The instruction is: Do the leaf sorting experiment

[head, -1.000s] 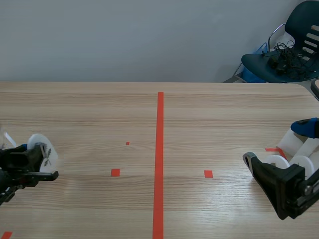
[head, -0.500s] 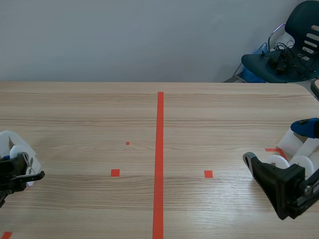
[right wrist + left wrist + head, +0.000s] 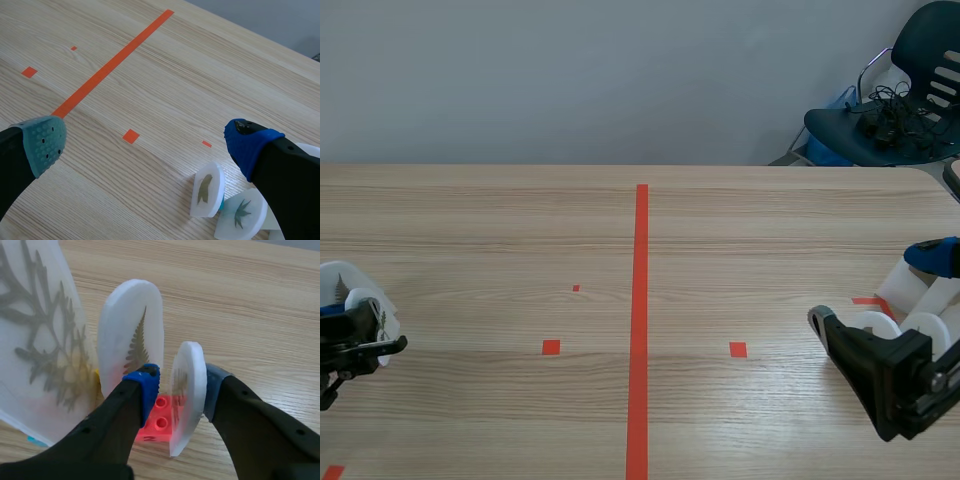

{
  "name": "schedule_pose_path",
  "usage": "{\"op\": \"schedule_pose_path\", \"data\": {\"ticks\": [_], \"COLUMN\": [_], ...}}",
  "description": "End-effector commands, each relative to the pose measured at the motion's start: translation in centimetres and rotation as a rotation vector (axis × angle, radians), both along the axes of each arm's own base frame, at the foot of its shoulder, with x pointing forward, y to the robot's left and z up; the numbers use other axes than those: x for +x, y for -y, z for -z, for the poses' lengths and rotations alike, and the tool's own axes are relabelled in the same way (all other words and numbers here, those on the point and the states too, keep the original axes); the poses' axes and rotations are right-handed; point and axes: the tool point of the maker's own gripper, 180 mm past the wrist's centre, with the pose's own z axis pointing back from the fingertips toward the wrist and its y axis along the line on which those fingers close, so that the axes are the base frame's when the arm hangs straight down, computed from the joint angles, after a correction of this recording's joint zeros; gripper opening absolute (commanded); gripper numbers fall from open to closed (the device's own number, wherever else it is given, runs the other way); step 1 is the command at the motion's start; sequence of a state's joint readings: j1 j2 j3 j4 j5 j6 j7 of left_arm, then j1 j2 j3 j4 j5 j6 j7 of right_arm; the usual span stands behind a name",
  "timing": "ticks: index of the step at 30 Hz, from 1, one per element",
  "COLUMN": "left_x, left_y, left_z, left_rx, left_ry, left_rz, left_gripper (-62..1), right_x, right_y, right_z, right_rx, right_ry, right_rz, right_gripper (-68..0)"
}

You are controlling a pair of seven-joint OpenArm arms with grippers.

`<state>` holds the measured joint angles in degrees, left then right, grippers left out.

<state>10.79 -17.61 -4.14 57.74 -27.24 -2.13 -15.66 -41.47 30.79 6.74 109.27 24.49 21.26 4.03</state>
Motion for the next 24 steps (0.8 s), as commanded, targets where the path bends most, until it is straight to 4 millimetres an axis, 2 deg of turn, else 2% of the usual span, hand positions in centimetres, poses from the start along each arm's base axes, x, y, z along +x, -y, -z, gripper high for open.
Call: {"op": "schedule_pose_path", "data": {"ticks": [1, 5, 9, 15, 19, 21, 24], "left_x": [0.6, 0.9, 1.1, 0.4, -0.8, -1.4, -3.0], "left_y": [-0.2, -0.2, 0.2, 1.2, 3.5, 5.0, 9.2], "left_z": [-1.4, -2.4, -4.4, -9.0, -12.9, -14.4, -15.6], "left_rx": [0.022, 0.064, 0.122, 0.178, 0.198, 0.197, 0.148], "left_ry": [0.041, 0.054, 0.093, 0.178, 0.247, 0.248, 0.221], "left_rz": [0.018, 0.048, 0.093, 0.16, 0.235, 0.281, 0.44], "left_gripper": [-36.3, -30.8, -30.7, -30.7, -30.4, -24.4, -8.6], "right_x": [0.5, 0.5, 0.5, 0.5, 0.5, 0.6, 0.9], "right_y": [-0.3, -0.3, -0.3, -0.3, -0.3, -0.4, -0.4], "right_z": [-1.2, -1.2, -1.2, -1.3, -1.3, -1.4, -1.7], "right_rx": [0.021, 0.021, 0.021, 0.021, 0.021, 0.022, 0.023], "right_ry": [0.044, 0.044, 0.044, 0.044, 0.045, 0.048, 0.061], "right_rz": [-0.004, -0.004, -0.004, -0.004, -0.004, -0.004, -0.006], "right_gripper": [0.4, 0.4, 0.4, 0.4, 0.4, 0.4, 0.4]}}
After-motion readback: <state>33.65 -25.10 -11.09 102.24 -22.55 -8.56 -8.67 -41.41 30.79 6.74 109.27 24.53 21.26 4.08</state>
